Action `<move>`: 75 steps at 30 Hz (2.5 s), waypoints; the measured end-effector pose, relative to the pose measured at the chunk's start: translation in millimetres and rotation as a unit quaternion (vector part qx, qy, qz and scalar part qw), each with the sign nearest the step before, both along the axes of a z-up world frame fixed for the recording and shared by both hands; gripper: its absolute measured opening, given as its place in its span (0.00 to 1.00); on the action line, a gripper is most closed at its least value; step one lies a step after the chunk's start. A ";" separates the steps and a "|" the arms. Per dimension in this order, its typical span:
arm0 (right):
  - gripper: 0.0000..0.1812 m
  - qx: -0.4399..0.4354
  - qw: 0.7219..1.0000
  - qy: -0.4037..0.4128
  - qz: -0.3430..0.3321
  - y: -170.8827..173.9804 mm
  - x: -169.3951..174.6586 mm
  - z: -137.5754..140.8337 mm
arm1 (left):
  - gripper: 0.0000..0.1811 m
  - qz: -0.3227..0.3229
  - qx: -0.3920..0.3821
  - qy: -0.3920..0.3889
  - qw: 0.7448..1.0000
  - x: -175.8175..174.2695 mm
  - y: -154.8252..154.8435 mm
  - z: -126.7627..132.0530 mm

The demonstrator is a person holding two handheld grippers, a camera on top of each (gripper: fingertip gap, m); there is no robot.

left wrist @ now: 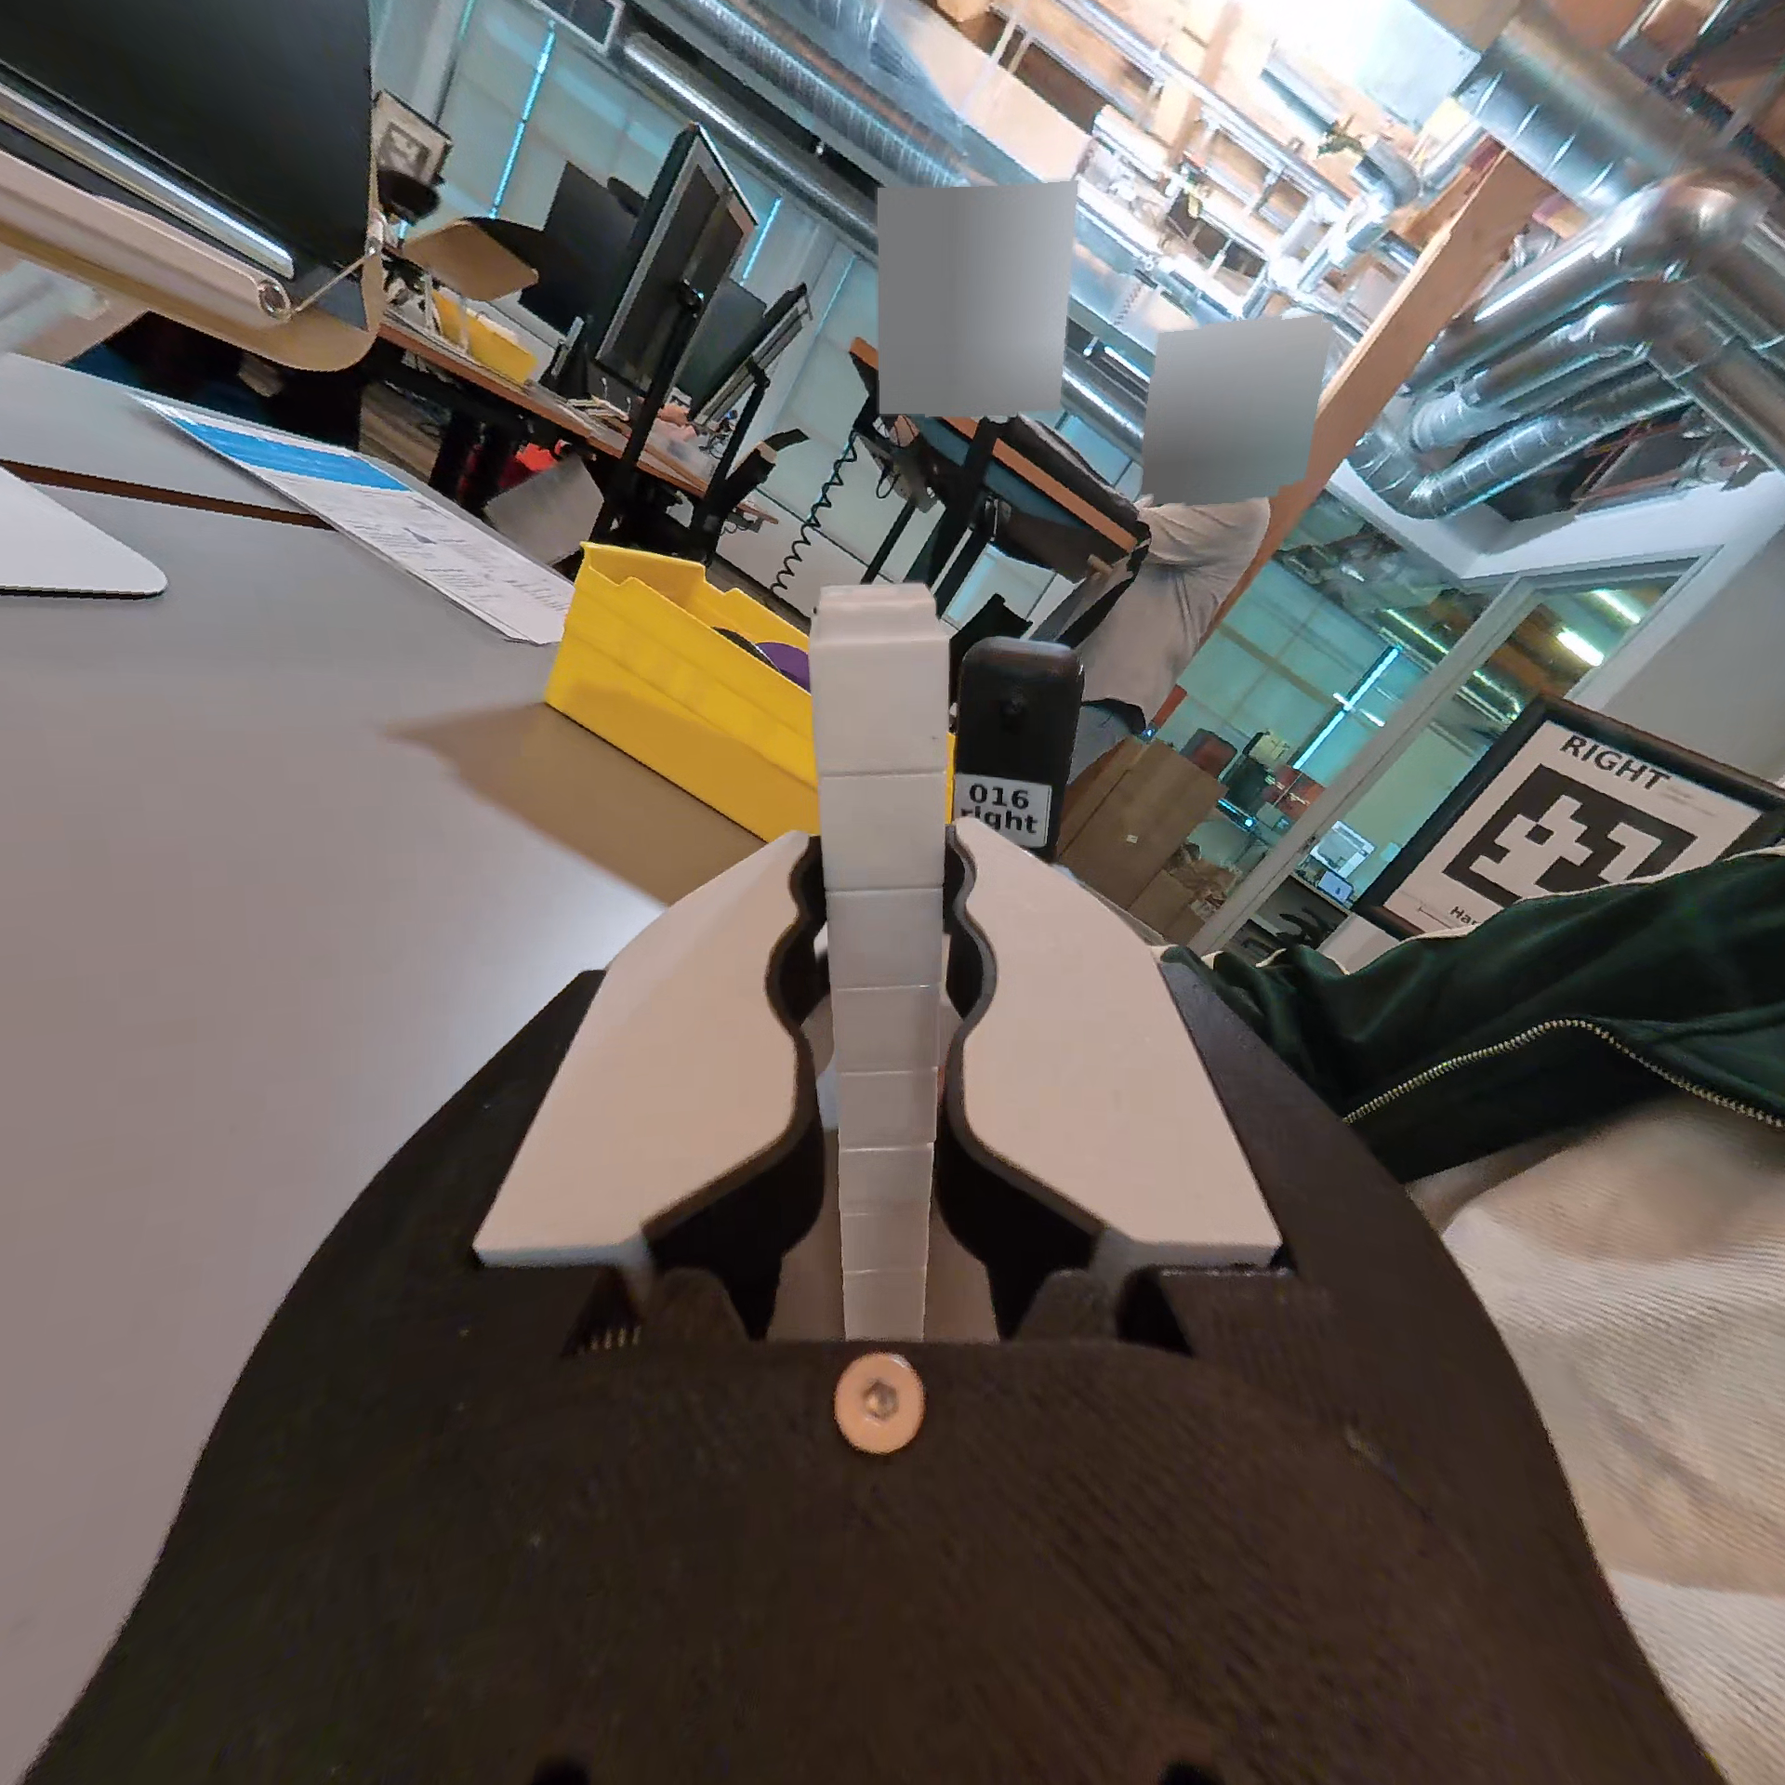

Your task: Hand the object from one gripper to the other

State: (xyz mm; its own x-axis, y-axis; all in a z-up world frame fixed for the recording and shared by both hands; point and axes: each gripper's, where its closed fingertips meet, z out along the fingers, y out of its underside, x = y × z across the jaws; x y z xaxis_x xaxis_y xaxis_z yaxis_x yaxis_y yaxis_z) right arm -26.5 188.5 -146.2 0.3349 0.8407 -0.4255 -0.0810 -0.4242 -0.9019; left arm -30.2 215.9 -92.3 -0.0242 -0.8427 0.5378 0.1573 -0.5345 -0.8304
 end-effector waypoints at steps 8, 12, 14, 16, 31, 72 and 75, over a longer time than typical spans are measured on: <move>0.21 -0.058 0.997 0.016 0.054 -19.1 -24.4 -6.1 | 0.13 -0.022 -0.013 -0.039 0.999 1.4 -8.6 9.7; 0.13 -0.073 0.995 0.034 0.066 -20.2 -22.7 -3.6 | 0.13 -0.020 -0.009 -0.046 0.999 1.4 -8.5 11.1; 0.12 -0.074 0.995 0.028 0.064 -20.0 -22.4 -2.1 | 0.13 -0.016 -0.002 -0.050 0.999 1.0 -8.3 12.2; 0.12 -0.078 0.995 0.021 0.066 -20.8 -22.0 -1.2 | 0.13 -0.011 0.009 -0.051 0.999 2.0 -9.6 13.1; 0.12 -0.083 0.993 0.041 0.070 -18.4 -17.4 6.0 | 0.18 -0.023 0.035 -0.032 0.999 10.8 -20.5 6.6; 0.29 -0.112 0.657 -0.508 -0.546 26.5 479.0 37.9 | 0.32 -0.027 0.033 0.013 0.999 26.7 -25.0 -16.4; 0.29 -0.014 0.689 -0.477 -0.546 35.4 441.1 85.2 | 0.32 -0.031 0.026 0.014 0.999 27.4 -24.8 -18.8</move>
State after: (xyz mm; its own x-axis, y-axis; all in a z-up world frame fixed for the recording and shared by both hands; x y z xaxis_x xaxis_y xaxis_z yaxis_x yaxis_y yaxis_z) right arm 414.6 223.9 -61.0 0.8990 -0.1370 0.4160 0.2595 -0.5985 -0.7579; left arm -2.8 191.0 -111.1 -0.0624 -0.8674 0.4937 0.1027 -0.4977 -0.8613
